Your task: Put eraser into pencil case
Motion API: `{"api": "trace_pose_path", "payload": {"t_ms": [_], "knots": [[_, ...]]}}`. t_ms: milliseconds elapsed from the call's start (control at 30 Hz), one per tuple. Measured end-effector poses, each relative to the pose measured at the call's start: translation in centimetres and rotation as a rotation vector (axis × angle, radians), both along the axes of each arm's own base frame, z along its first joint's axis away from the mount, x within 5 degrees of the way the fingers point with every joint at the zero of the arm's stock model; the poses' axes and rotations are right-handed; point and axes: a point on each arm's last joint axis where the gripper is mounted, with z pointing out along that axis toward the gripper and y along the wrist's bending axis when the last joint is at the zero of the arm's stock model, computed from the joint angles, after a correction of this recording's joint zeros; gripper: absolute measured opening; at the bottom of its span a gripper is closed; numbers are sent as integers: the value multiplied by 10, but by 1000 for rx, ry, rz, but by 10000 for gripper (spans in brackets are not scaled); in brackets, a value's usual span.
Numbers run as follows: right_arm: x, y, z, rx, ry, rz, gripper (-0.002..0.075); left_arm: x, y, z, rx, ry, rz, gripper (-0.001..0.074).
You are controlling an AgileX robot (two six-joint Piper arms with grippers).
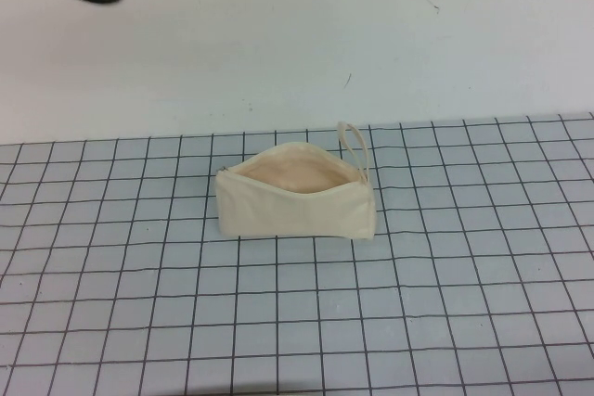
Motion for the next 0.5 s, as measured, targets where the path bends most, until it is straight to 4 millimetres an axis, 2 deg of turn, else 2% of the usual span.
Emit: {"api": "trace_pose_path", "payload": {"t_ms": [100, 300, 367, 400, 500], "knots": [[0, 0, 0, 0, 0, 0, -1, 0, 1, -10, 41, 40, 3, 0], [0, 0, 0, 0, 0, 0, -1, -29, 16, -17, 121, 105, 14, -1], [0, 0, 0, 0, 0, 0, -1, -39, 20, -27, 132, 137, 24, 0], [0, 0, 0, 0, 0, 0, -1, -45, 23, -41, 131, 169, 33, -1], [0, 0, 0, 0, 0, 0, -1, -53, 26, -62, 97, 181, 53, -1]]}}
